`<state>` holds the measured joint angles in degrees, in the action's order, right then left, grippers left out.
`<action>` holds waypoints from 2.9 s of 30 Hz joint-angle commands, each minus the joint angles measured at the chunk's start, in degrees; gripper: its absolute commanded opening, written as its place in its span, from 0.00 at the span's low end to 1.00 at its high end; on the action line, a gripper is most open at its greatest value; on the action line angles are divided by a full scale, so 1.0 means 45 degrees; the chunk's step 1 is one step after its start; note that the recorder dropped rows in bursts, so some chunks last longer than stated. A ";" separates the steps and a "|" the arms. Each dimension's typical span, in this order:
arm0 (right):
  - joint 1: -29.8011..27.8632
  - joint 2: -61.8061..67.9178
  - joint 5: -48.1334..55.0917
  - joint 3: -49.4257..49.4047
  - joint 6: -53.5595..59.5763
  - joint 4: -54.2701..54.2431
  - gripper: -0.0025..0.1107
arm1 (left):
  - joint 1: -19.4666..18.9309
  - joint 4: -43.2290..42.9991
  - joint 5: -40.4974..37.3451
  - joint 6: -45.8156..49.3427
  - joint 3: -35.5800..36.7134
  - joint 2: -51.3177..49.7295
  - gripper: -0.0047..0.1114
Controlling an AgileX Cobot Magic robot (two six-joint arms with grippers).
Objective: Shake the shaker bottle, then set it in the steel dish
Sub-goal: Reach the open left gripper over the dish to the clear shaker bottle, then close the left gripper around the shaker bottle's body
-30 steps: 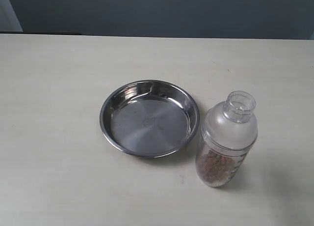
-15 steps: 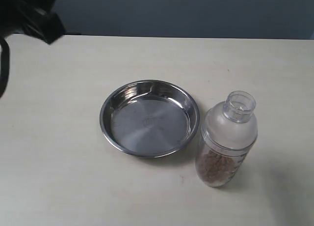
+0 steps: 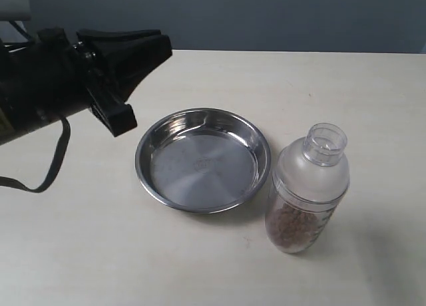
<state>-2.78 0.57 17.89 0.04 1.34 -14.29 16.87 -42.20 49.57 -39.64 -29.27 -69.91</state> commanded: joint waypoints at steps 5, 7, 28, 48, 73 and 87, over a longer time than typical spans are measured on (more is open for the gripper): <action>0.0036 -0.0063 -0.0111 -0.0008 0.0029 -0.0001 0.02 | 0.0184 -0.0654 0.3755 0.0565 -0.0225 -0.1886 0.95; 0.0036 -0.0063 -0.0111 -0.0008 0.0029 -0.0001 0.02 | 0.0462 -0.0510 0.4531 0.0589 -0.0615 -0.2435 0.95; 0.0036 -0.0063 -0.0111 -0.0008 0.0029 -0.0001 0.02 | 0.4036 -0.0537 0.4245 0.0679 -0.5226 -0.7926 0.95; 0.0036 -0.0063 -0.0111 -0.0008 0.0029 -0.0001 0.02 | 0.4165 -0.0135 0.4531 0.1876 -0.5229 -1.0870 0.95; 0.0036 -0.0063 -0.0111 -0.0008 0.0029 -0.0001 0.02 | 0.4820 0.0641 0.4531 0.2257 -0.5229 -1.2339 0.95; 0.0036 -0.0063 -0.0111 -0.0008 0.0029 -0.0001 0.02 | 0.4956 0.1263 0.4531 0.1892 -0.5229 -1.2495 0.93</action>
<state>-2.78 0.57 17.89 0.04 1.24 -14.29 38.81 -37.74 69.38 -30.53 -52.61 -126.11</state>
